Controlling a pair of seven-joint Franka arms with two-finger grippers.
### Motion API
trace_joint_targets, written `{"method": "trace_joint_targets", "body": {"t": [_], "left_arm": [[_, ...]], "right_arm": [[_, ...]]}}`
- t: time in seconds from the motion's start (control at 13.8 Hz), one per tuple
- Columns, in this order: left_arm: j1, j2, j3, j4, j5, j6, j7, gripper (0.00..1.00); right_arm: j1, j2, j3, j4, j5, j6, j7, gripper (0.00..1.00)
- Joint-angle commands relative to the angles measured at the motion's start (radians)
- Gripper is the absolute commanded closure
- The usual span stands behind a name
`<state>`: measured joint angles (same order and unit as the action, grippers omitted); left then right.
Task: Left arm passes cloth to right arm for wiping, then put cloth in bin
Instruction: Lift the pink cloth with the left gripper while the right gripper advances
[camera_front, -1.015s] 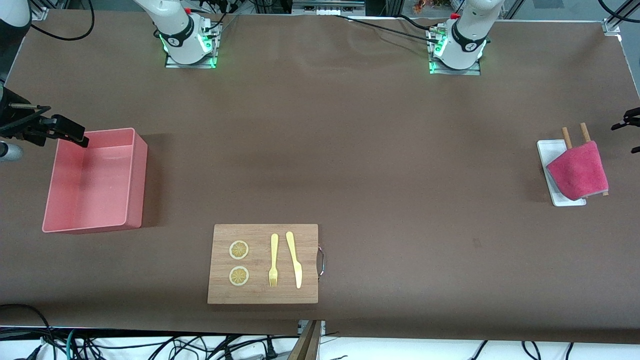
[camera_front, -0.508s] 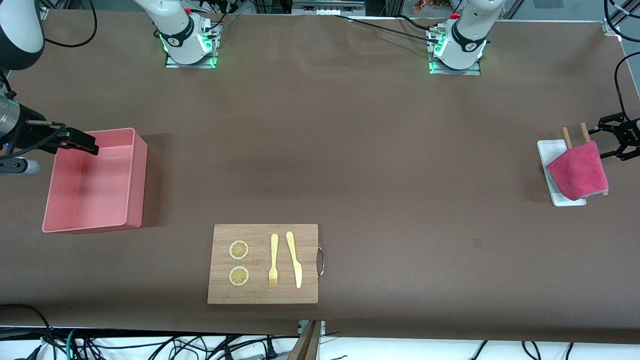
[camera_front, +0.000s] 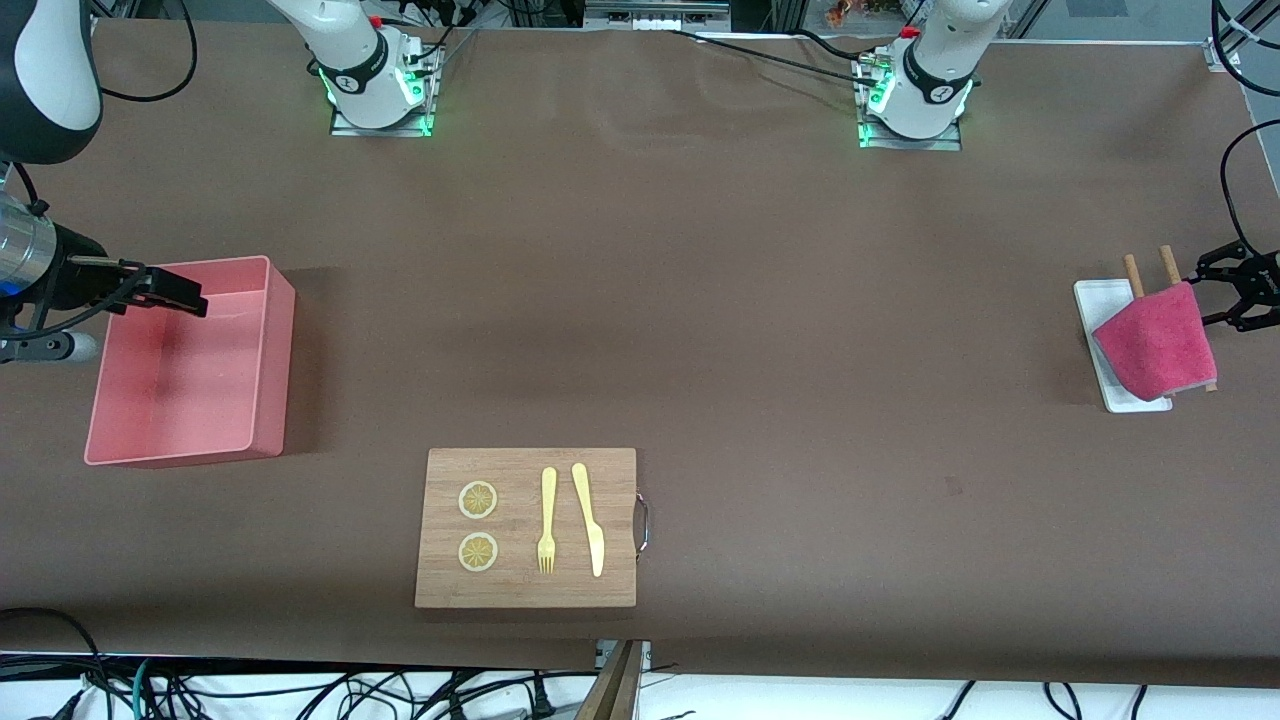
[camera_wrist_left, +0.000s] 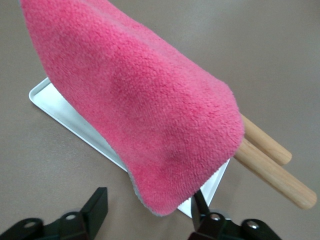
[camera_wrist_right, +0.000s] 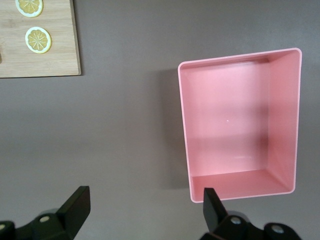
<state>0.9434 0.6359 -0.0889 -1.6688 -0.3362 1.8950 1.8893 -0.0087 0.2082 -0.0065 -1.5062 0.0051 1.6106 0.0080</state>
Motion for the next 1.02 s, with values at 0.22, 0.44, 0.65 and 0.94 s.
{"method": "trace_joint_targets", "body": {"t": [0.22, 0.44, 0.65, 0.94], "left_arm": [[0.005, 0.025, 0.000, 0.035, -0.030, -0.040, 0.045, 0.95], [0.002, 0.021, 0.000, 0.038, -0.023, -0.059, 0.045, 1.00], [-0.009, 0.001, -0.008, 0.072, -0.020, -0.063, 0.036, 1.00], [-0.041, -0.024, -0.009, 0.173, 0.009, -0.152, -0.007, 1.00]], "right_arm": [[0.041, 0.052, 0.003, 0.012, 0.027, 0.029, 0.043, 0.00], [0.096, 0.077, 0.003, 0.012, 0.064, 0.064, 0.189, 0.00], [0.160, 0.099, 0.003, 0.012, 0.094, 0.115, 0.306, 0.00], [0.213, 0.148, 0.003, 0.014, 0.189, 0.201, 0.427, 0.00]]}}
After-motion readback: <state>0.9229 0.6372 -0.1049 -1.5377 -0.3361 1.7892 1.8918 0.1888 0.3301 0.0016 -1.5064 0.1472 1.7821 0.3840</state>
